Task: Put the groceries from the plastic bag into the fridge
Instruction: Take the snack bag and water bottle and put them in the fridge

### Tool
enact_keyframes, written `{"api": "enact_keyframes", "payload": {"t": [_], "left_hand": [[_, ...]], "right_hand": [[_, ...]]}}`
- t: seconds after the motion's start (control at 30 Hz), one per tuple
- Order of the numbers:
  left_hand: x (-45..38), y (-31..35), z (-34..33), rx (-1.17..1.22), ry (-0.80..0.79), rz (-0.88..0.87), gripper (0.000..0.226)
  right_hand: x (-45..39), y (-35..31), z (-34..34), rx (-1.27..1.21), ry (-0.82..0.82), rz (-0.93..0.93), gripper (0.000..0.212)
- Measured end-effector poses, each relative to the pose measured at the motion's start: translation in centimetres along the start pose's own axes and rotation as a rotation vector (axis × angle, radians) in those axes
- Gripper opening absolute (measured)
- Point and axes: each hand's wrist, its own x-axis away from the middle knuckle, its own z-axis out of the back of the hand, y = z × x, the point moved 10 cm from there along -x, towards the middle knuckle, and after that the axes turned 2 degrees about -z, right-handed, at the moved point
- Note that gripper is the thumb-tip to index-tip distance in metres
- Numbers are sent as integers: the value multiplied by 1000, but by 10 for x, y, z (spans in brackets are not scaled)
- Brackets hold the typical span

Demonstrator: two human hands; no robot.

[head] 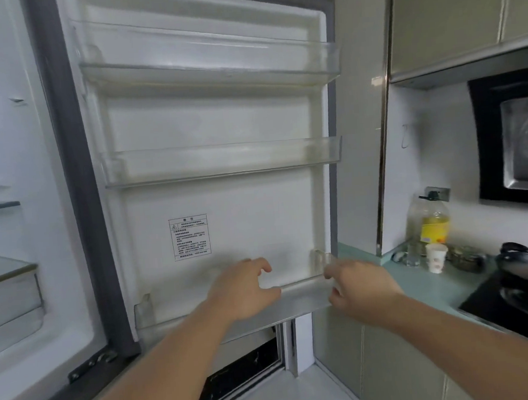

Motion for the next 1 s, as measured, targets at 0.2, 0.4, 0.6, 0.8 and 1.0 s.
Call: {"api": "enact_keyframes", "payload": {"t": [0.2,0.4,0.6,0.8,1.0], "left_hand": [[31,74,-9,-23,-30,-81,44],[75,196,-45,35,-127,-332,48],[96,318,-71,86,-190,-569,46],[143,445,-105,187,-299,-875,40],[211,521,-140,183,-450,-1162,50]], "right_hand": [[73,31,43,-37,33,-160,28],[180,75,90,19,85,-329,28],[293,142,159,187,86,-596,31],[425,197,216,319,66,-1002,36],[539,178,239,423,24,-1352,41]]}}
